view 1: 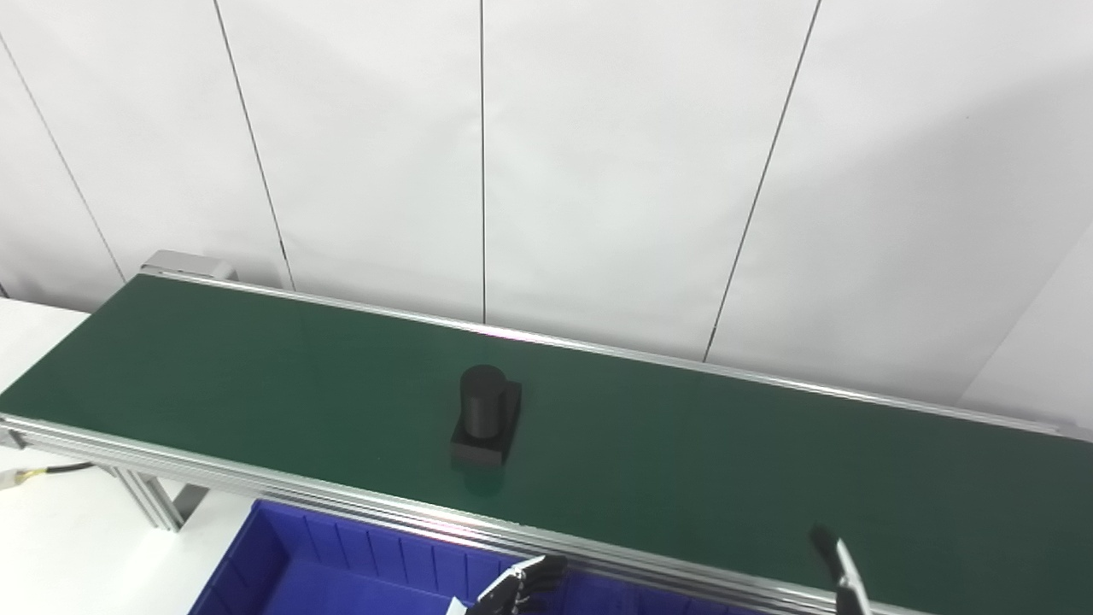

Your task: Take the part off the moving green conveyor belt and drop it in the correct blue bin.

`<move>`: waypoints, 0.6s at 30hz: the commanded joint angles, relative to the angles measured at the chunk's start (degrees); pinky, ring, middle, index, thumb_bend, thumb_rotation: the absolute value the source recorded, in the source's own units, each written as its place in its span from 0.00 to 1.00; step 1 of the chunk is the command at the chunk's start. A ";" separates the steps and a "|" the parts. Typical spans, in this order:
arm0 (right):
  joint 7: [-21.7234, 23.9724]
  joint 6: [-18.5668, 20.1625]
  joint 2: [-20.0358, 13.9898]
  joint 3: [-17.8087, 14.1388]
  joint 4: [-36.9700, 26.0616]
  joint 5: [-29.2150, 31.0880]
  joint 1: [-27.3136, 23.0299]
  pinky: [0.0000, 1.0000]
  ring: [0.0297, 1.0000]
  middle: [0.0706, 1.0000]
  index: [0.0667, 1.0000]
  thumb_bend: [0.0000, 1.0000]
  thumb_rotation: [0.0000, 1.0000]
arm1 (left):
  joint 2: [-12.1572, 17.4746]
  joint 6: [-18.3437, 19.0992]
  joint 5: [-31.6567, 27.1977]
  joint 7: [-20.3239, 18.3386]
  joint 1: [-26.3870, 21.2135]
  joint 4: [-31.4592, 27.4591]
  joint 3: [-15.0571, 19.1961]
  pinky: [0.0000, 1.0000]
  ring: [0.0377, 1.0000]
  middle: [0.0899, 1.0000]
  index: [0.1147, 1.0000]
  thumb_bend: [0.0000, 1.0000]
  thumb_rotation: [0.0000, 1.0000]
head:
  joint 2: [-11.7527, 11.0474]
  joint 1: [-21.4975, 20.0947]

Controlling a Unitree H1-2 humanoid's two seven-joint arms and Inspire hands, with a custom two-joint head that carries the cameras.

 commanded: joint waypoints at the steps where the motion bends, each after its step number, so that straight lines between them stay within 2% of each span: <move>1: -0.07 -0.82 -0.29 -0.22 -3.65 -0.99 -2.52 1.00 0.95 0.93 0.94 0.68 0.79 | 0.32 -2.36 0.84 1.74 -1.28 -0.63 -0.88 0.72 0.76 0.77 0.74 0.80 0.84 | 0.10 -0.56; 4: 1.31 1.13 -0.52 -0.19 -4.78 0.56 -4.64 1.00 0.98 0.95 0.96 0.72 0.74 | 0.67 -2.36 1.43 3.03 -1.73 -0.31 -1.67 0.72 0.76 0.76 0.73 0.79 0.85 | 0.32 -1.14; 6: 2.71 3.87 -0.68 -0.24 -6.02 1.09 -6.39 1.00 1.00 0.97 0.96 0.77 0.73 | 0.87 -2.35 1.17 3.38 -1.88 -0.26 -2.13 0.72 0.76 0.76 0.73 0.78 0.85 | 0.48 -1.79; 9: 4.39 6.30 -1.51 -0.26 -6.93 0.15 -9.56 1.00 0.99 0.96 0.96 0.79 0.72 | 1.28 -2.35 1.11 3.85 -2.19 -0.22 -2.83 0.72 0.76 0.76 0.74 0.78 0.85 | 0.93 -3.37; 12: 6.22 10.18 -2.15 -0.13 -8.01 -1.65 -11.87 0.93 0.95 0.93 0.95 0.81 0.67 | 1.57 -2.35 0.77 4.05 -2.34 -0.35 -3.18 0.72 0.76 0.76 0.74 0.78 0.86 | 1.12 -4.09; 15: 8.82 16.50 -2.36 0.00 -9.69 -3.37 -13.94 0.85 0.91 0.91 0.91 0.83 0.60 | 1.77 -2.35 0.83 4.41 -2.25 -0.78 -3.17 0.73 0.77 0.77 0.74 0.77 0.86 | 1.98 -5.74; 18: 10.14 19.49 -2.46 0.59 -10.01 -3.74 -15.42 0.83 0.90 0.91 0.90 0.82 0.54 | 2.03 -2.36 1.80 5.19 -1.97 -1.27 -3.06 0.75 0.78 0.77 0.74 0.76 0.88 | 2.61 -7.17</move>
